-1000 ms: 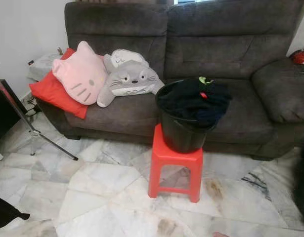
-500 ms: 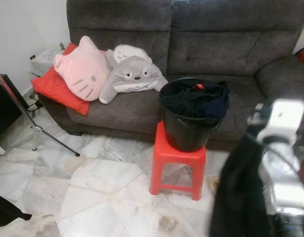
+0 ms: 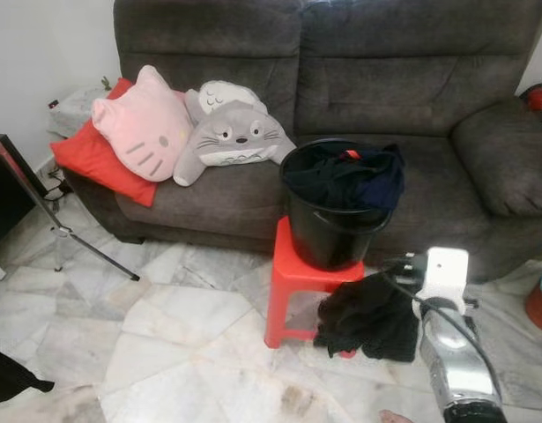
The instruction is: Hang hanger
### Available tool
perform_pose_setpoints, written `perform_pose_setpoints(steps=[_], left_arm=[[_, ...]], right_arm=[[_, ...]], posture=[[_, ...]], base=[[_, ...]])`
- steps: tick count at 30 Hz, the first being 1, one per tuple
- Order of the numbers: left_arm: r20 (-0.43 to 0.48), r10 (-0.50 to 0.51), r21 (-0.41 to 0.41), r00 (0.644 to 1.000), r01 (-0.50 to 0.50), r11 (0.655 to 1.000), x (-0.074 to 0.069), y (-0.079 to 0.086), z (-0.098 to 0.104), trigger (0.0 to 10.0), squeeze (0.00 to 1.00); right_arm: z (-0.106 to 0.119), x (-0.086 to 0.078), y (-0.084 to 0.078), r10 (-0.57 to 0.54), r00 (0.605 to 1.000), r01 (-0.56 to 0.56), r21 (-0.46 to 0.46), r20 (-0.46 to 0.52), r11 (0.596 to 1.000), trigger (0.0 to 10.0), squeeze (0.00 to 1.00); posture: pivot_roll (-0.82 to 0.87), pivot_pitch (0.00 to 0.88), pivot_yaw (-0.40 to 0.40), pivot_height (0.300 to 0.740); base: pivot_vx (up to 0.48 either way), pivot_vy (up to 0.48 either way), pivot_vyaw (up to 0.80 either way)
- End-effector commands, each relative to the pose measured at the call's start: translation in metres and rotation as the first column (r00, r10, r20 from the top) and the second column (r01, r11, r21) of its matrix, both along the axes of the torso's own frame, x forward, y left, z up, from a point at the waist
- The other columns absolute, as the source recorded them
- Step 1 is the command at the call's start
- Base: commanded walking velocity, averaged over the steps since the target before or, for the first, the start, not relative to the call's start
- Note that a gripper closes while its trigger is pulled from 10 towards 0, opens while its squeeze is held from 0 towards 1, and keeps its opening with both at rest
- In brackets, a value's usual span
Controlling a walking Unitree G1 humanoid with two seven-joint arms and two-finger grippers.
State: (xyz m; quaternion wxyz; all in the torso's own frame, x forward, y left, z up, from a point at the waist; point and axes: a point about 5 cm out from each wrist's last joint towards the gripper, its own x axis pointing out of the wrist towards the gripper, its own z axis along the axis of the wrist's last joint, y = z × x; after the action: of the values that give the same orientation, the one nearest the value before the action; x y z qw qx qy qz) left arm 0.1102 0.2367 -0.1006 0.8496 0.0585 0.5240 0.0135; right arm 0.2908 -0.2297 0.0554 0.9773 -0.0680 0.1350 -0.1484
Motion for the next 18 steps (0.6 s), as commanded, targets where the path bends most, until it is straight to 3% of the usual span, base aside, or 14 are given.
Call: perform_pose_setpoints(steps=[1,4,14,18], left_arm=[[-0.020,0.010,0.007,1.000,-0.010,1.000,-0.005,0.001,-0.001,10.0,0.00],[-0.018,0.012,0.007,1.000,-0.012,1.000,-0.006,0.002,-0.001,10.0,0.00],[-0.017,0.011,0.013,1.000,-0.011,1.000,-0.007,0.003,-0.001,10.0,0.00],[-0.018,0.009,0.010,1.000,-0.009,1.000,-0.008,0.002,-0.001,10.0,0.00]], right_arm=[[-0.004,0.001,0.002,0.002,1.000,-0.002,0.016,0.010,1.000,10.0,0.00],[-0.014,-0.002,0.005,0.010,1.000,-0.009,0.032,-0.018,0.999,10.0,0.00],[-0.014,0.002,0.013,0.043,0.999,-0.044,0.038,0.009,0.998,10.0,0.00],[-0.010,0.004,0.014,0.060,0.998,-0.060,0.012,0.036,0.998,10.0,0.00]], posture=[[-0.11,0.000,0.039,0.740],[-0.10,0.000,0.035,0.740],[-0.10,0.002,0.031,0.740],[-0.10,0.000,0.033,0.740]], base=[[0.000,0.000,0.00],[0.000,0.000,0.00],[0.000,0.000,0.00],[0.000,0.000,0.75]])
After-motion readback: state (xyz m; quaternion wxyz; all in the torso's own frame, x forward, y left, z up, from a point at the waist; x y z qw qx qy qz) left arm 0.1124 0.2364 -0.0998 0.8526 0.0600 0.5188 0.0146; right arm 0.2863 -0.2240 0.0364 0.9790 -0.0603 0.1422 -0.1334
